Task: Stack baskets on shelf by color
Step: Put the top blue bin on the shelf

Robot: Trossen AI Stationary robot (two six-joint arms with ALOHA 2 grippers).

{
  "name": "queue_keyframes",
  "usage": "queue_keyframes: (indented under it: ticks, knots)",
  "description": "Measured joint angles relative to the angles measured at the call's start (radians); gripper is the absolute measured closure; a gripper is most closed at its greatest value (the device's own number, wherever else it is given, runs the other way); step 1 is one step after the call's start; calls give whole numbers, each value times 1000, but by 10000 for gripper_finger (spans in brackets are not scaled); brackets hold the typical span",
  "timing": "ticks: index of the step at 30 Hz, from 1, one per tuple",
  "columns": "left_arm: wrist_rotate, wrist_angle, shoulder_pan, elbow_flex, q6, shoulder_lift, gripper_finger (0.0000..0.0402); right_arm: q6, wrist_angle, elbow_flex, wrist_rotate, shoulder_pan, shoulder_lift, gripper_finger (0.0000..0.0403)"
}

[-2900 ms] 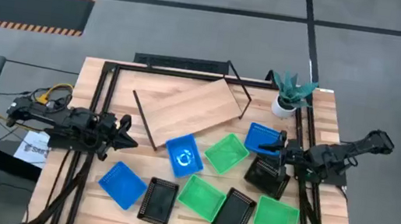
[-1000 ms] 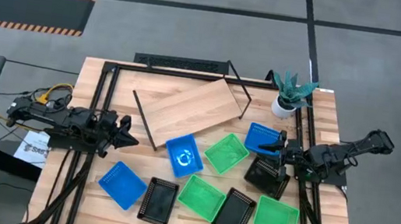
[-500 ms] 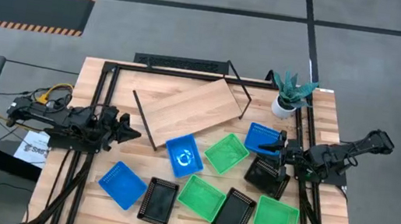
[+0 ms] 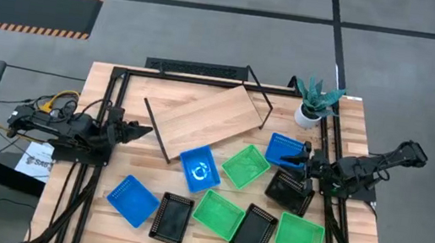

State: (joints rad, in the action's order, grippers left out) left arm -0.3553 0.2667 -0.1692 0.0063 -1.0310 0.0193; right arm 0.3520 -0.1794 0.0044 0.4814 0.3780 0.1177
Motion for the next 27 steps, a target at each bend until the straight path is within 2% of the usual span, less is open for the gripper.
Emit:
queue_keyframes:
  ticks: [6,10,13,17,22,27]
  knots:
    - [-12,96,0,0,-1,0,247,240,-194,0,35,-25,0,244]
    - [-5,117,0,10,26,0,245,335,-320,1,48,-58,0,244]
    - [-1,112,0,40,82,0,236,319,-345,21,41,-69,0,244]
    - [-8,112,0,90,167,0,206,202,-358,97,68,-80,19,244]
    - [-8,104,0,149,228,8,159,58,-271,235,147,-87,104,243]
    - [7,-12,0,245,236,69,131,19,50,457,233,-87,223,228]
